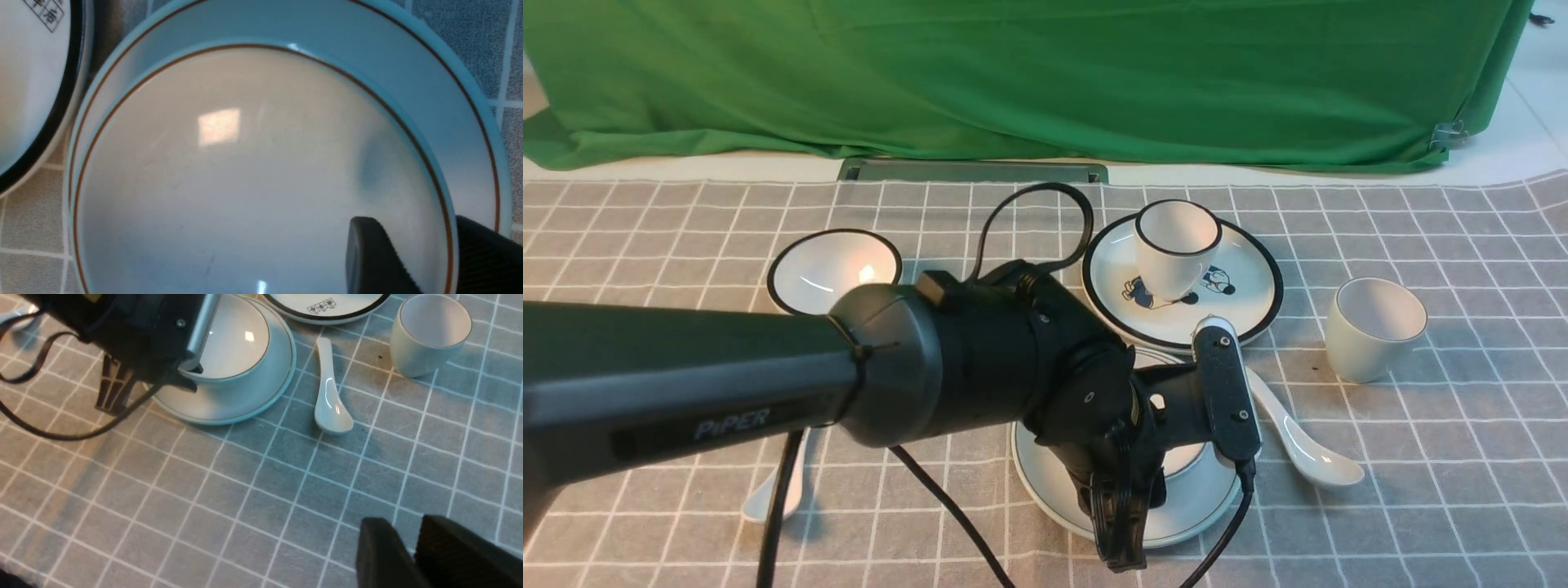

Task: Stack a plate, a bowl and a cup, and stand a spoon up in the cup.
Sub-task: Use the left arm to put the blue rice bowl into the blue large plate in the middle, then use the right arm to grab a blue teacup

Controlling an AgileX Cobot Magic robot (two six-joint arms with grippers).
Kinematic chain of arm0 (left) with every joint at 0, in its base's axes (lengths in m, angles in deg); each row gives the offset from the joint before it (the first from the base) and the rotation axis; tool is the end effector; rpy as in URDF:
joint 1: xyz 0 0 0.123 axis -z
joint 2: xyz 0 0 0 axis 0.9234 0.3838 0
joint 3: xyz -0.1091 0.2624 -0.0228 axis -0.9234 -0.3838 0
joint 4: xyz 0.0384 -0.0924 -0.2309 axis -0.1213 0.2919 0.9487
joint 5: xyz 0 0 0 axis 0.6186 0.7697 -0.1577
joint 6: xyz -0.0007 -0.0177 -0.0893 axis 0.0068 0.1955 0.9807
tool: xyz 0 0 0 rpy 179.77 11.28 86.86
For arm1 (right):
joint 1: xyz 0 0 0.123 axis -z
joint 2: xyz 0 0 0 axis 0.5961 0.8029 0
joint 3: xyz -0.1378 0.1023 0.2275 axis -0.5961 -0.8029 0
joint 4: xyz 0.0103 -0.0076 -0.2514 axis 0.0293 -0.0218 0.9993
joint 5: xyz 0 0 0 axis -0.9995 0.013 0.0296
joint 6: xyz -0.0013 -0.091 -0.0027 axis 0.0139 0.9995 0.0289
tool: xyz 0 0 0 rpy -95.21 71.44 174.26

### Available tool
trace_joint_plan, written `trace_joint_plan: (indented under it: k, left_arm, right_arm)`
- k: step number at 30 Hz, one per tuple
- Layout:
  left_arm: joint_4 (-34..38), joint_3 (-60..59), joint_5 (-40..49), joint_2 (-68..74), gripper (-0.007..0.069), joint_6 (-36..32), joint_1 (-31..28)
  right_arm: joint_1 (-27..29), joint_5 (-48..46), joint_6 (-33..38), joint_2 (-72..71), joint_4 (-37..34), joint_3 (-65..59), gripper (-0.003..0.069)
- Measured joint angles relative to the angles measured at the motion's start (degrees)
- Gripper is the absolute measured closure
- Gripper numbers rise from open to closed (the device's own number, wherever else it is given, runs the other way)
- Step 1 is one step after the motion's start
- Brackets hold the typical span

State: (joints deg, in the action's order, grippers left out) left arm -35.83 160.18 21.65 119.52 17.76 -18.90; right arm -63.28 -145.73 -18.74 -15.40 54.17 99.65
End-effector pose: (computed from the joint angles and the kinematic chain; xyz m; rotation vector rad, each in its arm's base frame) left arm 0.2615 -0.2886 0.1914 1.8708 1.8730 0.0332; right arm 0.0649 0.0326 0.3649 -0.4637 2.1142 0.2894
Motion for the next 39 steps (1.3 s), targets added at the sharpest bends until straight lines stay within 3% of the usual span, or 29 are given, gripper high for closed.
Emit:
trace_joint_plan:
  k: [6, 10, 14, 17, 20, 31, 39]
  left_arm:
    - [1.85, 0.0, 0.5, -2.09, 0.0174, 1.86, 0.0]
    - [3.44, 0.0, 0.67, -7.76, 0.0147, 6.98, 0.0]
    - [5.25, -0.15, 2.65, -17.89, 0.0253, 13.52, 0.0]
    - [6.39, -3.2, 3.12, -29.51, 0.0481, 17.02, 0.0]
    - [9.43, -9.03, 1.59, -40.21, 0.0595, 18.57, 0.0]
    - [15.22, -31.7, -9.35, -72.66, 0.0622, 25.14, 0.0]
    - [15.26, -34.62, -10.74, -77.53, 0.062, 27.77, 0.0]
  right_arm:
    - [0.0, -0.6, -0.2, 6.81, 0.0, 0.12, 0.0271]
    - [0.0, 0.74, 1.94, 16.35, 0.33, 1.9, 0.0263]
    - [0.0, 3.32, 3.9, 26.56, 3.03, 5.85, 0.0259]
    - [0.77, 5.72, 4.99, 39.49, 7.5, 12.2, 0.0257]
    - [2.96, 6.08, 7.52, 48.9, 7.89, 17.61, 0.0256]
    - [11.66, 7.18, 15.08, 74.15, 1.99, 35.17, 0.0254]
    - [13.9, 7.96, 16.95, 84.19, 0.0, 39.75, 0.0286]
